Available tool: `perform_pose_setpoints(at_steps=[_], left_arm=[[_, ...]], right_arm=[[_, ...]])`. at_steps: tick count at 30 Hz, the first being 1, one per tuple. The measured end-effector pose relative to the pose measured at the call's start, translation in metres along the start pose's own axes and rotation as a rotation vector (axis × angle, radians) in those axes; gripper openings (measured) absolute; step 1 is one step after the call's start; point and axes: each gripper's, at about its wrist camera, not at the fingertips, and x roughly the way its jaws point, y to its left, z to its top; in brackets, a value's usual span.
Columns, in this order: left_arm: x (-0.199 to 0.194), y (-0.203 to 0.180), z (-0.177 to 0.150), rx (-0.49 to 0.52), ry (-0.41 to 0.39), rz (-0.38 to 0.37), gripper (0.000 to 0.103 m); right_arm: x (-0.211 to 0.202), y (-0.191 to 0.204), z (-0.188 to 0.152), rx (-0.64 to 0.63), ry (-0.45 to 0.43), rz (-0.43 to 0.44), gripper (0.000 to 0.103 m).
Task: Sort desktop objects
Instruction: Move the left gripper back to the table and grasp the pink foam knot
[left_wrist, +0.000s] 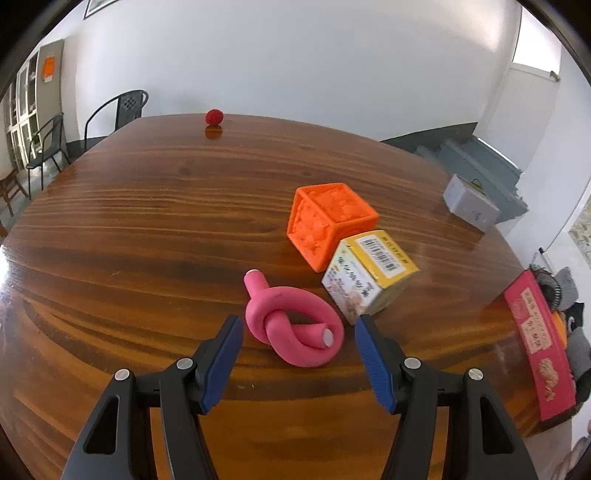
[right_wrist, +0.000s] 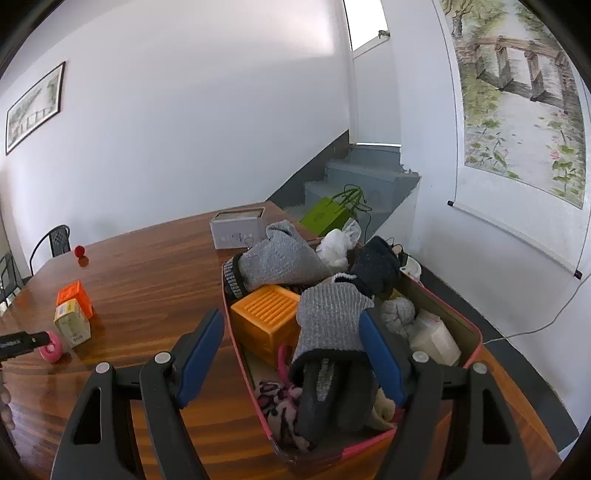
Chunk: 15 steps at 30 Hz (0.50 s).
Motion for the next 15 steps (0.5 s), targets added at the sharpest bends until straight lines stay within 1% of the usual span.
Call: perform_pose_setpoints(at_steps=[3, 6, 10, 15], left_arm=[[0.009, 0.003, 0.002, -0.007, 0.009, 0.016, 0.064], [0.016, 0.004, 0.002, -0.009, 0.022, 0.010, 0.064], [0.020, 0.002, 0.003, 0.000, 0.022, 0.004, 0.064], [0.024, 0.000, 0.004, 0.012, 0.025, -0.004, 0.064]], right_arm=[[-0.011, 0.007, 0.000, -0.040, -0.068, -0.040, 0.079], [-0.019, 0.017, -0.001, -0.099, -0.125, -0.071, 0.079], [-0.021, 0.027, -0.003, -0.152, -0.142, -0.075, 0.079], [-0.026, 0.030, -0.004, -0.168, -0.163, -0.075, 0.079]])
